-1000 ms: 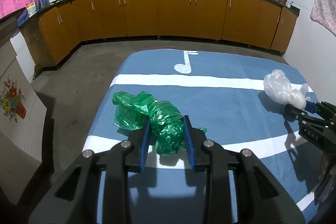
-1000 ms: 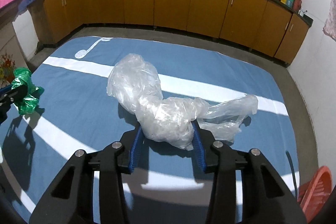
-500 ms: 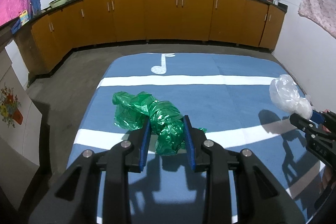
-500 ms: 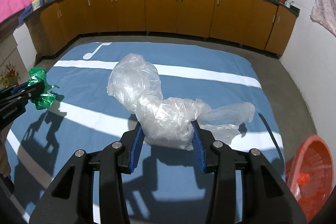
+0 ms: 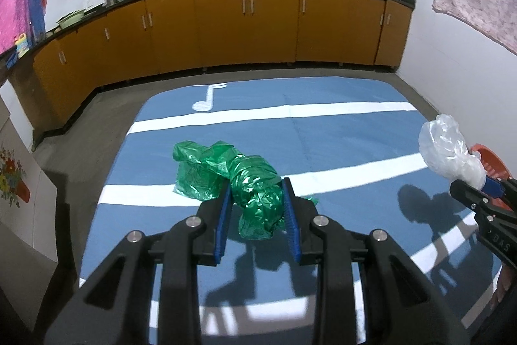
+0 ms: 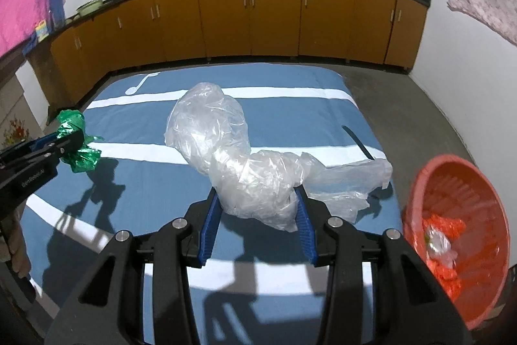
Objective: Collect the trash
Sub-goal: 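Carry the clear bag with the right tool over the basket while the left carries the green bag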
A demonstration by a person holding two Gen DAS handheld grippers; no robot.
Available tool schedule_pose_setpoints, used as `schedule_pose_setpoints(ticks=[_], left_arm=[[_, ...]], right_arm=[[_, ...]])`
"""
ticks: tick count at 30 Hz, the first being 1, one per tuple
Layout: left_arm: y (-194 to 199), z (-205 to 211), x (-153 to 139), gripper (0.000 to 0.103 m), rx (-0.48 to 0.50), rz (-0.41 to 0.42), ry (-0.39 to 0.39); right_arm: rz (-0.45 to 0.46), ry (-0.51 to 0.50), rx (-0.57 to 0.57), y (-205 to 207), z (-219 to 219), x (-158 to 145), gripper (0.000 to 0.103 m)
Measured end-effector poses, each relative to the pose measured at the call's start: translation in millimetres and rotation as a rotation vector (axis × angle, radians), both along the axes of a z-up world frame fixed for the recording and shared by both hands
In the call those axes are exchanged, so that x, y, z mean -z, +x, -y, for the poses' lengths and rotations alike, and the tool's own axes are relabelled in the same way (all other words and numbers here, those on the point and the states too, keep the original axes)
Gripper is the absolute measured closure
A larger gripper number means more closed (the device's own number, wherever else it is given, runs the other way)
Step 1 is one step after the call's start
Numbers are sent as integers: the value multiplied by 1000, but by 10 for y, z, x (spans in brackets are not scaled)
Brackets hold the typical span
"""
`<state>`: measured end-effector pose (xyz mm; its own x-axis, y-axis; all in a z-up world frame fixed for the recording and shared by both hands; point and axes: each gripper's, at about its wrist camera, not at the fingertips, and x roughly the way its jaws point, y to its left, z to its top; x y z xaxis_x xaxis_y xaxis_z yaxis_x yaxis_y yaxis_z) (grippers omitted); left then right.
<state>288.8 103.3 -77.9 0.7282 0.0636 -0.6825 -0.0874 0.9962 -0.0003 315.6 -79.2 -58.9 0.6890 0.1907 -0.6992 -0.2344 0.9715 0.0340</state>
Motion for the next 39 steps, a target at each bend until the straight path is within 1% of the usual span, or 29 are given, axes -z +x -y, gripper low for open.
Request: schedule_pose_setpoints(ticks=[15,24,39], left_arm=[[-205,492,-82,73,96,14,13],[-208,757,-100,73,149,16,14],[-193,1402,-154,73,265,30,7]], right_arm=[[-2,78,88,-328,374,-18,60],[1,98,150,-465,655,-14,60],[27,124,280,-660,1184,-89,60]])
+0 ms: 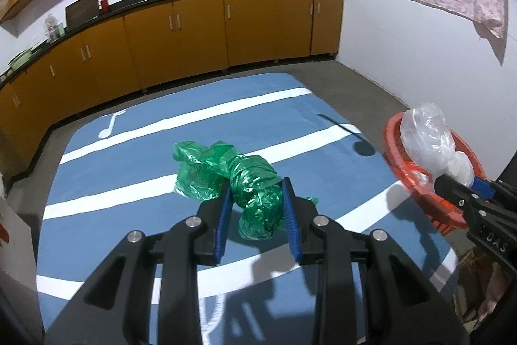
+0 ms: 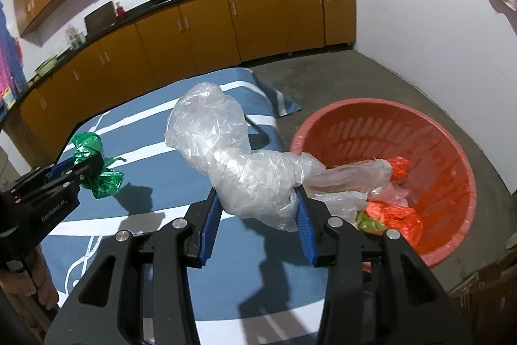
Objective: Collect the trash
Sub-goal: 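Carry the clear bag with the right tool over the basket while the left carries the green bag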
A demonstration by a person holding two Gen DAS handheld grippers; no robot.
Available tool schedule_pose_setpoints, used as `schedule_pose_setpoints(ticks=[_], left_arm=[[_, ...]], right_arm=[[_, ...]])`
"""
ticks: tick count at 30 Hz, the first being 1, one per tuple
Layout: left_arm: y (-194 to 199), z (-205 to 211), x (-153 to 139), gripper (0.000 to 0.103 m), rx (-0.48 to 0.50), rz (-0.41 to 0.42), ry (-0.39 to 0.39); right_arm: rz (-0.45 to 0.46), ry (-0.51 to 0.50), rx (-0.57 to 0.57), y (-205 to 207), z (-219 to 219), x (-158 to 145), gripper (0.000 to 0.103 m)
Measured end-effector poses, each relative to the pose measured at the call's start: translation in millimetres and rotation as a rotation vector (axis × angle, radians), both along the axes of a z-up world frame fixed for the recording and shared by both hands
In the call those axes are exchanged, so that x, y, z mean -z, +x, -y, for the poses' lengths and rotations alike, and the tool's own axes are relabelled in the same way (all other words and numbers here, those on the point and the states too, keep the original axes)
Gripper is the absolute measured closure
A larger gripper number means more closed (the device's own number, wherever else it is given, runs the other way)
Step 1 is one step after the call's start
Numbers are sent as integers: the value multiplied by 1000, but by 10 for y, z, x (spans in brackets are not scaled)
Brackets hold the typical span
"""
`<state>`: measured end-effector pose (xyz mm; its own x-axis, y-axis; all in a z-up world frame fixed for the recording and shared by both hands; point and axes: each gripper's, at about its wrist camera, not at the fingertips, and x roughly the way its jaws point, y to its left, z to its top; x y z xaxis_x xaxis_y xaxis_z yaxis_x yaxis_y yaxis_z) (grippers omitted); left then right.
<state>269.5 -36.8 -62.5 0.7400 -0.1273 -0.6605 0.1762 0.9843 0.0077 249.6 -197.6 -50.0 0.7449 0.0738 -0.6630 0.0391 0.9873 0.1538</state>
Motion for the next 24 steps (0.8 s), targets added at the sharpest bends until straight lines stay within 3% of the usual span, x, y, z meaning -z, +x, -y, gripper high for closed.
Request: schedule_pose_setpoints(ticks=[24], left_arm=[[56,1154,48,73,210,-8,-16]], right_arm=[[2,21,247,-210,938,-19,60]])
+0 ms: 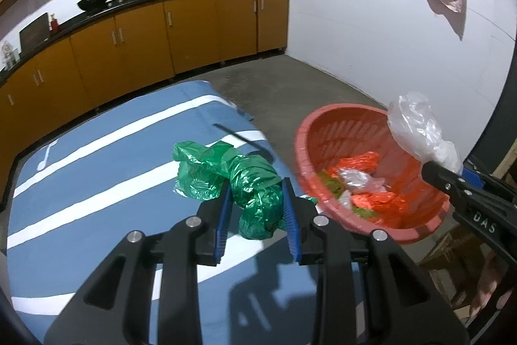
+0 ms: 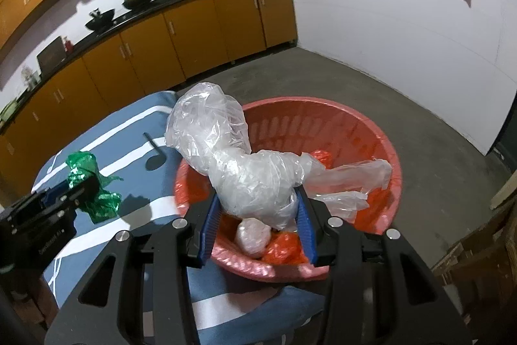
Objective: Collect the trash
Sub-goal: 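Carry the clear bag with the right tool over the basket while the left carries the green bag, then open both tools to drop the green and clear bags into the basket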
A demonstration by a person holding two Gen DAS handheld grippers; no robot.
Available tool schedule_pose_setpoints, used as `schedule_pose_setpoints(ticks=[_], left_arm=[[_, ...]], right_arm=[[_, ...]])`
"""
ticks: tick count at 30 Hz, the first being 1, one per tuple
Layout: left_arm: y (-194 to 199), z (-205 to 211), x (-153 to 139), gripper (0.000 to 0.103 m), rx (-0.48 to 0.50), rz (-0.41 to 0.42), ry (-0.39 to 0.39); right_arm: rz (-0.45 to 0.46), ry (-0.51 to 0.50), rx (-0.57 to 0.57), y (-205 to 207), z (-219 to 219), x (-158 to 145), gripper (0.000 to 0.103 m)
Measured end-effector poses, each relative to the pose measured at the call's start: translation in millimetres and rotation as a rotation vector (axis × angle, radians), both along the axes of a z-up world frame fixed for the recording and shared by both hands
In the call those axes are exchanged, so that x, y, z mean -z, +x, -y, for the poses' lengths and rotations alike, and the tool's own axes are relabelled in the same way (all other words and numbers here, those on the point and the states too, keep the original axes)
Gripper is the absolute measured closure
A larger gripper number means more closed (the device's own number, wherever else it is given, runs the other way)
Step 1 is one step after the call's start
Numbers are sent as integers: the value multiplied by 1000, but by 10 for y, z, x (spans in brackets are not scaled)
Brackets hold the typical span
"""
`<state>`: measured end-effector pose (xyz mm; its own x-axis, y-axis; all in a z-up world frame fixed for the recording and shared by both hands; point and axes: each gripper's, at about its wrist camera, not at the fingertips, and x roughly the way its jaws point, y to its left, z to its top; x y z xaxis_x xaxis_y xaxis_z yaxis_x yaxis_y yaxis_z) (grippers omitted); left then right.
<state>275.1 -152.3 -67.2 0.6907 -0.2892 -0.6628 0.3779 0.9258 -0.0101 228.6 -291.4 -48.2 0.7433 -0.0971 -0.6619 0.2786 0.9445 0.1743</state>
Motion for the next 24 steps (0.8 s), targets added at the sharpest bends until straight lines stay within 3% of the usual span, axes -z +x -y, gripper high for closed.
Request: schedule_pose_setpoints(ticks=[24], left_arm=[[308,1113,190,71,201,-21,-22]], right_arm=[[30,130,149,182,620,80,59]])
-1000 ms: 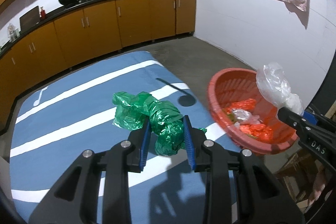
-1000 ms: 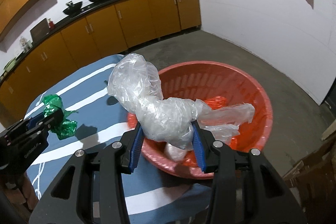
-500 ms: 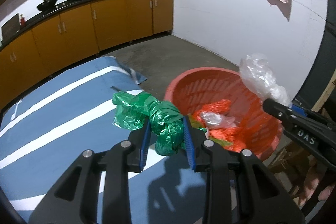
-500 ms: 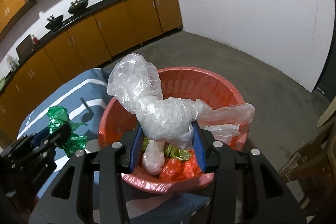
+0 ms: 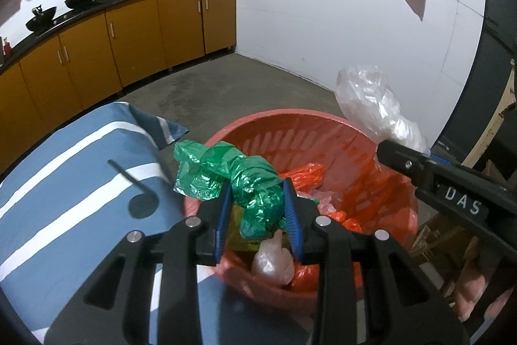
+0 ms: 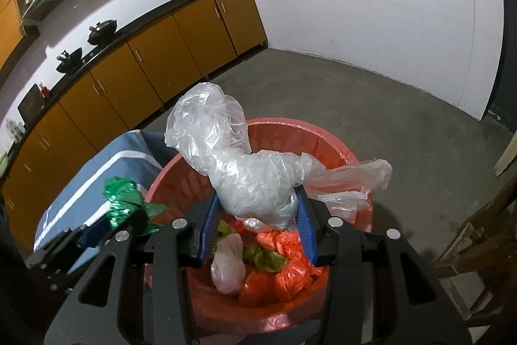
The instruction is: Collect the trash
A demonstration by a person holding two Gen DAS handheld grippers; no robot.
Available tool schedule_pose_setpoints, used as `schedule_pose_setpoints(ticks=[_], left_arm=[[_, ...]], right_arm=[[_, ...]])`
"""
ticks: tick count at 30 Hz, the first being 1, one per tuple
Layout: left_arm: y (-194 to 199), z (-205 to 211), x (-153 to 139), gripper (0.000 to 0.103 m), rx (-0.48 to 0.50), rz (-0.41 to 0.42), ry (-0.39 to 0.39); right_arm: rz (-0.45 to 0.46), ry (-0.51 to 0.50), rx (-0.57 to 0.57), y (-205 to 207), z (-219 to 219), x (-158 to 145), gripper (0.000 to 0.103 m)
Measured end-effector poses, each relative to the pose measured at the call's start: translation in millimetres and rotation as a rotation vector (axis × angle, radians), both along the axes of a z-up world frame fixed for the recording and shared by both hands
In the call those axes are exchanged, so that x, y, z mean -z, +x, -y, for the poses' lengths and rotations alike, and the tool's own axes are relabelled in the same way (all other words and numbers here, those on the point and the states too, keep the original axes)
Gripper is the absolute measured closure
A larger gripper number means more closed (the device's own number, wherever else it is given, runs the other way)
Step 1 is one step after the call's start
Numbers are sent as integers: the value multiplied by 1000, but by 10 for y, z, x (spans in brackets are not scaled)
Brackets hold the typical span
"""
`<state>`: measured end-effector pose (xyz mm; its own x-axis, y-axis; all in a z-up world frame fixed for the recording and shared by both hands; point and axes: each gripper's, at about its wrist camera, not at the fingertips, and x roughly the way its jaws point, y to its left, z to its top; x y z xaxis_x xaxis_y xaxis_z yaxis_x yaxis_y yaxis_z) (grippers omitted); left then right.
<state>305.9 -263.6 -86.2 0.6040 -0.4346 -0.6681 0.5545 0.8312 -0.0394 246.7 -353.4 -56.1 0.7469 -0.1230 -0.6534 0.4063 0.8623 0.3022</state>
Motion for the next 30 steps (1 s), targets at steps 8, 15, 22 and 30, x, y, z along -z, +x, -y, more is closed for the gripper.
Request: schedule_pose_setpoints(ticks=[8,15,22,30], left_arm=[[148,145,137,51,10,-34,1],[133,126,160,41,12,-40,-9],[74,-52,51,30,-25,-4,-11],[-300,-477,-288,9,-134,121,-9]], right_arm=[[35,73,6,-46,153,50,51],[37,75,9,-104,187,84,47],[48,6,36,-231,126,-24,34],[160,-217,91,-704,-238,-378,7]])
